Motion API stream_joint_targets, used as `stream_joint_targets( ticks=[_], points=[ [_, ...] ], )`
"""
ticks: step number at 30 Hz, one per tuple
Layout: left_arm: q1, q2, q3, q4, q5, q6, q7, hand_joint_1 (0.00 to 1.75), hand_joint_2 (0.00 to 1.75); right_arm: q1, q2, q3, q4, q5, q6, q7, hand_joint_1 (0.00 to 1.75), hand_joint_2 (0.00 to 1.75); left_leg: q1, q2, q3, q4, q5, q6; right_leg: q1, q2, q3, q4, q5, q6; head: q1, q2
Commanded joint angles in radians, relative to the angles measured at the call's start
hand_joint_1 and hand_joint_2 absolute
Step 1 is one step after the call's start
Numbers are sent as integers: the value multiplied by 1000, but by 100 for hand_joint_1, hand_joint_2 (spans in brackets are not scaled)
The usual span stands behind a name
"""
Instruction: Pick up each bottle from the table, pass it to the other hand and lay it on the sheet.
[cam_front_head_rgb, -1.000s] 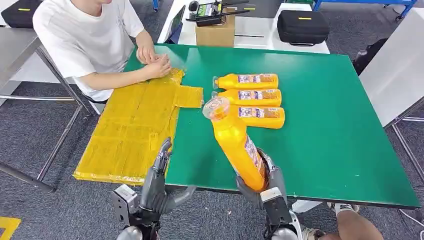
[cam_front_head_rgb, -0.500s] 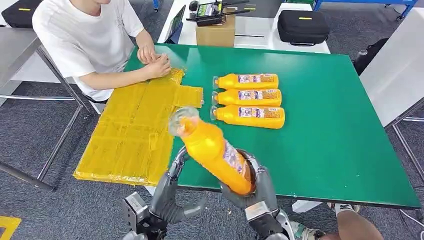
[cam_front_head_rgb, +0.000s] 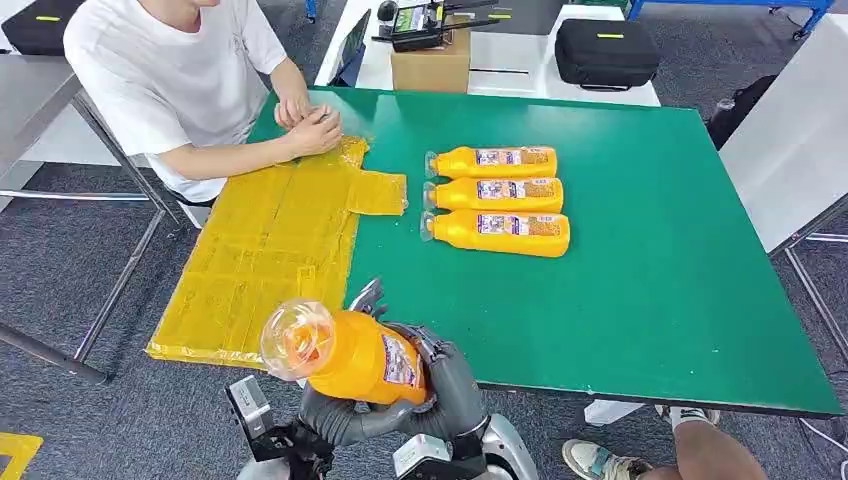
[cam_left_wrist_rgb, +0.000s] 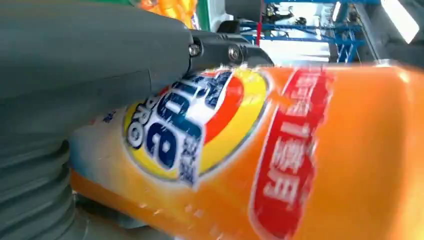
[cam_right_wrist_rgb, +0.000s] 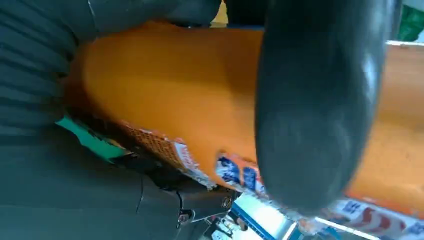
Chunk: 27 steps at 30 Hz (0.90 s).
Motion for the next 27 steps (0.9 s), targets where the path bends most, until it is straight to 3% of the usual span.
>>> stream_joint_targets(
  ticks=[1, 14, 15, 16, 17, 18, 19, 20, 21, 27],
  points=[
    [-69, 4, -20, 34, 33, -49, 27, 0, 175, -52, -28, 106, 169, 13, -24, 6, 175, 175, 0, -1, 3, -1, 0, -1, 0, -2, 3, -1, -1, -1, 0, 0],
    [-80, -7, 0, 49, 74, -68, 48, 0, 175, -58, -33, 127, 176, 12, -9, 5, 175, 175, 0, -1, 2, -1, 0, 0, 1, -2, 2, -1, -1, -1, 0, 0],
    [-82, -7, 2, 50, 76, -70, 49, 9, 175, -59, -33, 128, 176, 12, -8, 5, 175, 175, 1, -2, 4, -1, -1, -1, 1, -4, 5, -2, -2, -2, 0, 0],
    [-83, -9, 5, 53, 80, -74, 52, 157, 175, -60, -33, 130, 172, 8, -6, 4, 175, 175, 1, -1, 3, -1, -1, -1, 1, -3, 3, -2, -1, -1, 0, 0],
    [-84, -9, 6, 55, 82, -77, 53, 175, 175, -61, -32, 128, 169, 4, -7, 4, 166, 175, 1, -2, 5, -1, -1, -1, 1, -4, 6, -2, -2, -2, 0, 0],
    [-83, -10, 10, 58, 97, -88, 59, 175, 175, -60, -30, 126, 167, 0, -9, 5, 148, 175, 1, -2, 3, -1, 0, -1, 1, -3, 3, -1, -1, -1, 0, 0],
    [-82, -9, 14, 60, 111, -98, 61, 175, 175, -58, -28, 121, 166, -3, -15, 9, 89, 175, 1, -2, 5, -1, -1, -1, 1, -4, 5, -2, -2, -2, 0, 0],
    [-80, -9, 17, 58, 119, -105, 59, 175, 175, -53, -23, 113, 163, -9, -20, 14, 10, 175, 1, -2, 3, -1, 0, -1, 1, -3, 3, -1, -1, -1, 0, 0],
    [-77, -8, 20, 55, 130, -113, 56, 175, 175, -46, -18, 103, 157, -19, -24, 17, 0, 175, 1, -2, 4, -1, -1, -1, 1, -4, 5, -2, -2, -2, 0, 0],
    [-55, -1, 25, 36, 159, -144, 49, 175, 175, -19, -12, 57, 113, -71, -35, 24, 0, 175, 1, -1, 3, -1, -1, -1, 1, -3, 4, -1, -2, -2, 0, 0]
  ],
)
